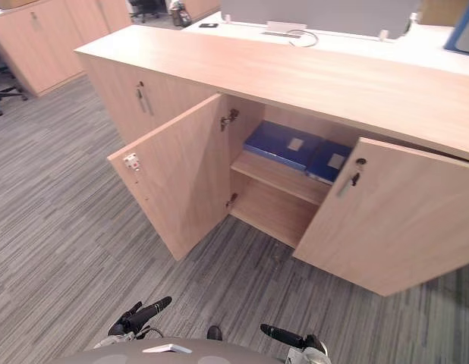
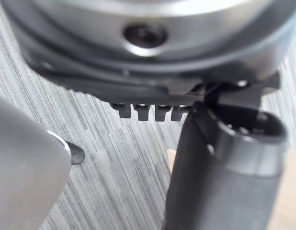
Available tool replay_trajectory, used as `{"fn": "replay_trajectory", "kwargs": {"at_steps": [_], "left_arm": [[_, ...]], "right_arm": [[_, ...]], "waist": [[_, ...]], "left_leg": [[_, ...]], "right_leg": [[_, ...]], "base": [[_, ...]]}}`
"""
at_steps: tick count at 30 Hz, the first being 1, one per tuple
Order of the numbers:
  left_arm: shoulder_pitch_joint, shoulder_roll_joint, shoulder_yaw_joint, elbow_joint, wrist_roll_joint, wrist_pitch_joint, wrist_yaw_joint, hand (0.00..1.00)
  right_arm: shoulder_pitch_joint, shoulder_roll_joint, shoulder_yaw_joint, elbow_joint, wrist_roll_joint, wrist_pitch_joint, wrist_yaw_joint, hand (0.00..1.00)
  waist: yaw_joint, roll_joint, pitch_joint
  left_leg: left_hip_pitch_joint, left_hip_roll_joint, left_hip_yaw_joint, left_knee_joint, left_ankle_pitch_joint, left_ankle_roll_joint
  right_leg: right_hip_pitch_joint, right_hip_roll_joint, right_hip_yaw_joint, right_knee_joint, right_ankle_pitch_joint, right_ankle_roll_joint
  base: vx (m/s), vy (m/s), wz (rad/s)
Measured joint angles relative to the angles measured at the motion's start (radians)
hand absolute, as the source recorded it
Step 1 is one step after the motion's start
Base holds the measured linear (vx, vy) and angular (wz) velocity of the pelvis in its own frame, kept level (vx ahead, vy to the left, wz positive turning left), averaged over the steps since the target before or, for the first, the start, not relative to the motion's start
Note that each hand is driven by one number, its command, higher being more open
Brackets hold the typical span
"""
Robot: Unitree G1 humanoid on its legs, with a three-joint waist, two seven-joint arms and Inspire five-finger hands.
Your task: Walk over to the cabinet, pick up the folder, carry it to the office cabinet, place the folder inside the office cabinet, then close the office cabinet door
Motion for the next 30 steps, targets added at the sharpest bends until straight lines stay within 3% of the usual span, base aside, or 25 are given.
{"fn": "replay_trajectory", "kwargs": {"at_steps": [1,3,4,5,8,10,11,17,21,24,28,30], "left_arm": [[-0.003,0.012,-0.023,0.001,0.001,0.001,0.002,1.0],[-0.003,0.033,-0.035,0.001,-0.002,0.002,0.004,1.0],[-0.005,0.037,-0.033,0.0,-0.007,-0.001,0.005,1.0],[-0.006,0.038,-0.031,0.0,-0.01,-0.003,0.007,1.0],[-0.003,0.037,-0.004,-0.001,-0.009,-0.007,0.021,1.0],[-0.003,0.023,0.028,-0.004,-0.007,-0.007,0.043,1.0],[-0.001,0.019,0.035,-0.007,-0.007,-0.007,0.053,1.0],[0.012,-0.006,0.156,-0.145,-0.007,0.001,0.102,1.0],[0.015,0.028,0.257,-0.415,-0.002,0.002,0.137,1.0],[0.005,0.087,0.305,-0.54,0.002,0.0,0.141,1.0],[-0.027,0.178,0.384,-0.631,0.04,-0.002,0.142,1.0],[-0.049,0.205,0.407,-0.631,0.04,-0.003,0.145,1.0]], "right_arm": [[-0.002,0.003,0.001,-0.015,0.0,-0.005,0.002,1.0],[-0.002,0.03,0.008,-0.024,0.002,-0.007,0.01,1.0],[-0.001,0.042,0.008,-0.024,0.01,-0.007,0.01,1.0],[0.0,0.05,0.009,-0.022,0.013,-0.007,0.011,1.0],[-0.001,0.08,0.007,-0.024,0.058,-0.009,0.001,1.0],[0.0,0.084,0.005,-0.027,0.081,-0.008,-0.001,1.0],[0.002,0.084,0.003,-0.031,0.088,-0.008,-0.002,1.0],[0.046,0.092,0.012,-0.036,0.091,-0.017,-0.017,1.0],[0.119,0.11,0.037,-0.056,0.123,-0.018,-0.018,1.0],[0.139,0.112,0.037,-0.075,0.129,-0.028,-0.015,1.0],[0.19,0.108,0.05,-0.121,0.137,-0.035,0.005,1.0],[0.209,0.109,0.06,-0.135,0.139,-0.035,0.006,1.0]], "waist": [[-0.005,-0.003,0.002],[-0.009,-0.017,0.008],[-0.009,-0.025,0.008],[-0.01,-0.031,0.005],[-0.024,-0.059,-0.01],[-0.03,-0.055,-0.009],[-0.033,-0.056,-0.008],[-0.045,-0.085,-0.015],[-0.031,-0.114,-0.023],[-0.031,-0.106,-0.021],[-0.031,-0.062,-0.055],[-0.031,-0.062,-0.075]], "left_leg": [[0.005,-0.002,-0.024,0.001,0.006,0.024],[0.018,0.001,-0.079,0.011,0.008,0.021],[0.015,0.002,-0.097,0.013,0.009,0.016],[0.011,0.002,-0.105,0.01,0.01,0.01],[-0.024,0.004,-0.119,-0.005,0.021,-0.012],[-0.062,0.027,-0.104,-0.006,0.036,-0.032],[-0.067,0.034,-0.102,-0.007,0.039,-0.036],[-0.071,0.078,-0.08,-0.007,0.043,-0.066],[-0.065,0.084,-0.054,-0.007,0.026,-0.078],[-0.035,0.094,-0.016,-0.007,0.007,-0.081],[0.001,0.147,0.05,-0.008,-0.038,-0.1],[0.012,0.165,0.079,-0.008,-0.047,-0.106]], "right_leg": [[-0.044,0.002,0.185,0.051,-0.043,-0.007],[-0.122,0.132,0.692,0.046,-0.152,0.057],[-0.137,0.182,0.815,0.023,-0.177,0.066],[-0.142,0.206,0.861,0.002,-0.181,0.066],[-0.159,0.252,0.845,-0.138,-0.18,0.061],[-0.157,0.286,0.847,-0.246,-0.161,0.111],[-0.158,0.295,0.847,-0.259,-0.156,0.112],[-0.147,0.335,0.844,-0.303,-0.145,0.102],[-0.131,0.343,0.862,-0.319,-0.136,0.091],[-0.117,0.349,0.887,-0.316,-0.127,0.077],[-0.133,0.385,0.91,-0.292,-0.079,0.036],[-0.145,0.398,0.913,-0.276,-0.07,0.027]], "base": [[0.06,0.004,0.75],[0.02,-0.091,0.89],[-0.02,-0.13,0.63],[-0.04,-0.122,0.48],[-0.04,-0.194,0.21],[-0.04,-0.175,-0.22],[-0.04,-0.136,-0.13],[0.02,-0.105,-0.07],[0.12,-0.072,-0.17],[0.05,-0.044,-0.37],[0.01,-0.025,-0.51],[0.03,-0.035,-0.46]]}}
